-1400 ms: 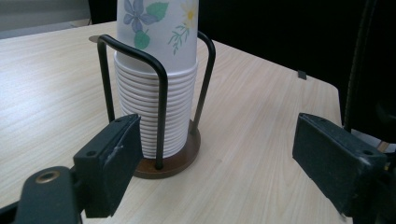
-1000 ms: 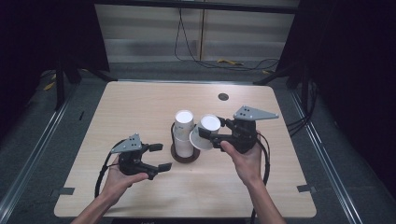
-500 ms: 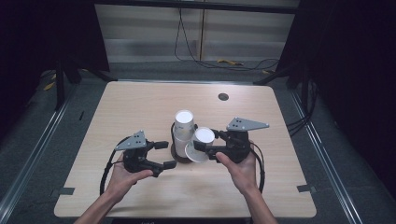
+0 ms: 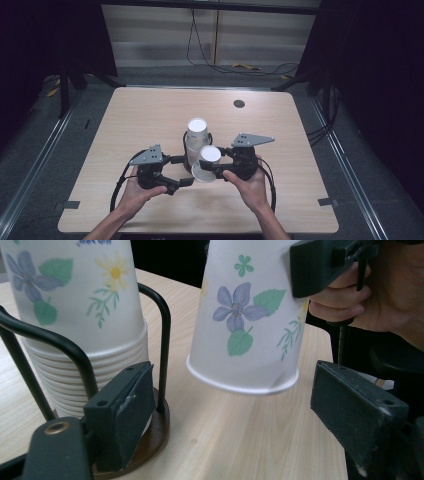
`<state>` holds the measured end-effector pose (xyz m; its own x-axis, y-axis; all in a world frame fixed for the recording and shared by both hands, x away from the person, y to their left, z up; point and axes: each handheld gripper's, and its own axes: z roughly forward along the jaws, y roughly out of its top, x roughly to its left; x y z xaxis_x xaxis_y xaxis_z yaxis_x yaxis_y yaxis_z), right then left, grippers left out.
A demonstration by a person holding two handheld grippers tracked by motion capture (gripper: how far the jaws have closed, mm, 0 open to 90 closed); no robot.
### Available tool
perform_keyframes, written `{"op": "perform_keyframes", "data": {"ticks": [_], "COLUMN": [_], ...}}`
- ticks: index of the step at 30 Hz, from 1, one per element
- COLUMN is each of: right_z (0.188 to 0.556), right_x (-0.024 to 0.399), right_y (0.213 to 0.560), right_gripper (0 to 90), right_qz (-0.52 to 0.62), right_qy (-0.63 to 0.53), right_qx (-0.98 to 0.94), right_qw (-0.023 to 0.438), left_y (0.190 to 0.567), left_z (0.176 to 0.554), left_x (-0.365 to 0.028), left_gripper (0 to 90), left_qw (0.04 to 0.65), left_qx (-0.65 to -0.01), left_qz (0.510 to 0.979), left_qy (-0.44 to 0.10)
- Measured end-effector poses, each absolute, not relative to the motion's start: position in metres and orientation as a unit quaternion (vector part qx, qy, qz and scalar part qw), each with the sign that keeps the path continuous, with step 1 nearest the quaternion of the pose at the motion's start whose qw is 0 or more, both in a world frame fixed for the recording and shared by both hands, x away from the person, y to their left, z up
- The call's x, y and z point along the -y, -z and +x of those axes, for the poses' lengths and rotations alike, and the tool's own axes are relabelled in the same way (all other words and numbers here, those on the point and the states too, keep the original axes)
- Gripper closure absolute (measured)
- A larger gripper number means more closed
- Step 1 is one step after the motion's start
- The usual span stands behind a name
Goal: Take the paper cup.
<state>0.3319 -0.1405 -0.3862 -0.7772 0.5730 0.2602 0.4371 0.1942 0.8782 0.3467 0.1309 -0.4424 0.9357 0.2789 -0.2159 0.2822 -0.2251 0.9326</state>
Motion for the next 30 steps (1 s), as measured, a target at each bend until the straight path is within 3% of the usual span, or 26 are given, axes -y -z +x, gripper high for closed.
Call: {"op": "perform_keyframes", "data": {"ticks": [30], "right_z": [0.33], "right_x": [0.111], "right_y": [0.405], "right_gripper": [34.2], "right_qz": [0.304], "right_qy": [-0.54], "right_qx": [-0.784], "right_qw": [0.03], "left_y": [0.456], "left_z": [0.342], "left_x": [-0.12], "left_gripper": [22.7], "left_qw": [0.579], "left_qx": [-0.17], "left_qz": [0.798], "left_qy": [0.005]}}
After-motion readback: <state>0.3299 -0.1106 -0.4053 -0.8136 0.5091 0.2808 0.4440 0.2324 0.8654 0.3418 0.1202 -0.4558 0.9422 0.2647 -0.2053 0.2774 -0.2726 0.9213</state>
